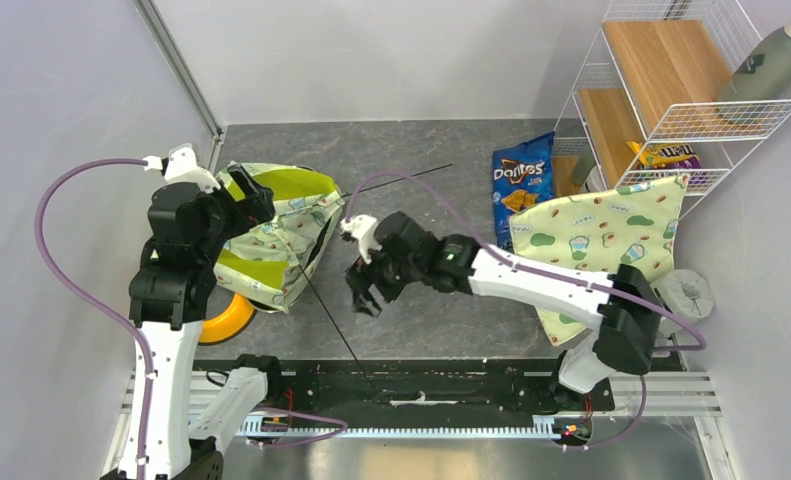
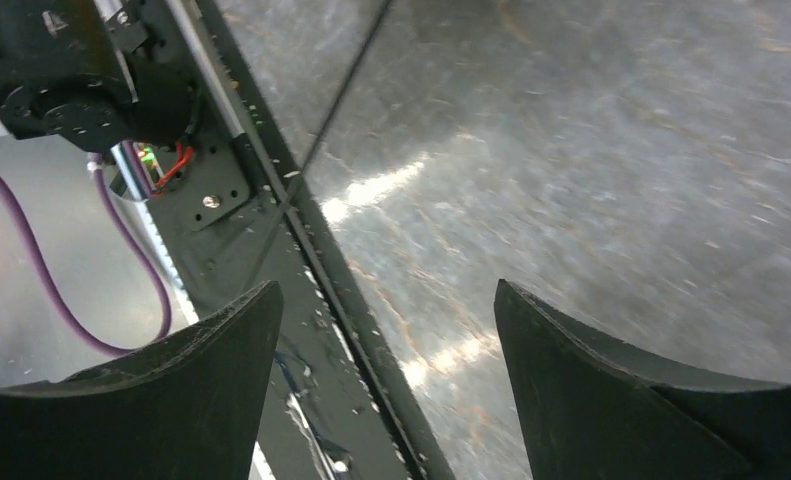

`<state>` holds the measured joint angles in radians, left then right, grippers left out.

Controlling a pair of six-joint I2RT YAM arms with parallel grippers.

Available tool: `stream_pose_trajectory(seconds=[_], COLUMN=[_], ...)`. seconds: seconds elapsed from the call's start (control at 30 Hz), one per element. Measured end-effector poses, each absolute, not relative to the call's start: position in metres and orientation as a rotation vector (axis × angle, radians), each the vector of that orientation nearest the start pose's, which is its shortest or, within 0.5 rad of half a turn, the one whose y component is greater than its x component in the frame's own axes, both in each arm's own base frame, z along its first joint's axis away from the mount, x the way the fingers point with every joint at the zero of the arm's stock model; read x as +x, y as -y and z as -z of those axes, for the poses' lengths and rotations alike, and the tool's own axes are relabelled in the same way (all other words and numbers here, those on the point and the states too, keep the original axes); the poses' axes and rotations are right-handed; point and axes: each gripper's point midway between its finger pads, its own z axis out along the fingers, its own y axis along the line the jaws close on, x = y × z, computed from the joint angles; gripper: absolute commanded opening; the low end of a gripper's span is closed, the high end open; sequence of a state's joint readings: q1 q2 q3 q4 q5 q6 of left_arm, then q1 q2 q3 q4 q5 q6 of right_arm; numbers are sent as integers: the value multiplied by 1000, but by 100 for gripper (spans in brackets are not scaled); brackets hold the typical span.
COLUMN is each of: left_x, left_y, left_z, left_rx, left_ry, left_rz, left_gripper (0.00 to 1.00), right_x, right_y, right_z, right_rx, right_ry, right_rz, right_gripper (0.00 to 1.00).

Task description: Set up the pet tent

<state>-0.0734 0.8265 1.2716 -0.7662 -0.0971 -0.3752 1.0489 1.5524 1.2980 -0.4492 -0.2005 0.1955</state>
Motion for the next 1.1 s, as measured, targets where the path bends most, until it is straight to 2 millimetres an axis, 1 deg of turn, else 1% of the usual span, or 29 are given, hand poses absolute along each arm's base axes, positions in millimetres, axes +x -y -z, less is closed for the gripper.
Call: stream_pose_trajectory(seconds=[0.03, 0.07, 0.1, 0.17, 0.23, 0.33, 0.4, 0.5, 0.6, 0.67, 0.73, 0.77, 0.9, 1.1], left_x=[259, 258, 256, 252, 249, 240, 234, 227, 222, 221, 221, 221, 221, 223], left_y=[16, 16, 15, 13, 12, 9, 8, 7, 6, 5, 5, 4, 4, 4], left_z=[-348, -344, -342, -333, -330, -322, -318, -315, -314, -314, -313, -313, -313, -311], left_rx=[-365, -378, -390, -429, -444, -474, -489, -504, -509, -513, -515, -515, -517, -520], left_ry=[-1879, -1890, -1899, -1928, -1936, -1948, -1955, -1961, -1962, -1964, -1964, -1964, -1964, -1975], left_rz=[210, 208, 206, 196, 194, 185, 183, 181, 179, 174, 171, 170, 167, 163], left_gripper=[95, 95, 94, 94, 93, 93, 93, 93, 93, 93, 93, 93, 93, 92], right_x=[167, 165, 154, 142, 132, 122, 117, 112, 112, 115, 118, 120, 132, 145], right_y=[-400, -406, -414, -427, -439, -453, -460, -466, -466, -466, -467, -467, -465, -464], right_z=[-178, -173, -169, -161, -154, -144, -133, -111, -94, -90, -90, -91, -91, -91], right_rx=[-1125, -1128, -1154, -1166, -1165, -1153, -1144, -1123, -1092, -1063, -1036, -1020, -941, -876], right_ry=[-2153, -2159, -2154, -2158, -2164, -2181, -2207, -2270, -2321, -2336, -2338, -2337, -2346, -2318], right_rz=[-858, -864, -877, -899, -927, -958, -968, -950, -907, -882, -865, -857, -805, -755], right_gripper=[82, 80, 79, 75, 71, 63, 60, 52, 37, 25, 10, 0, 0, 0])
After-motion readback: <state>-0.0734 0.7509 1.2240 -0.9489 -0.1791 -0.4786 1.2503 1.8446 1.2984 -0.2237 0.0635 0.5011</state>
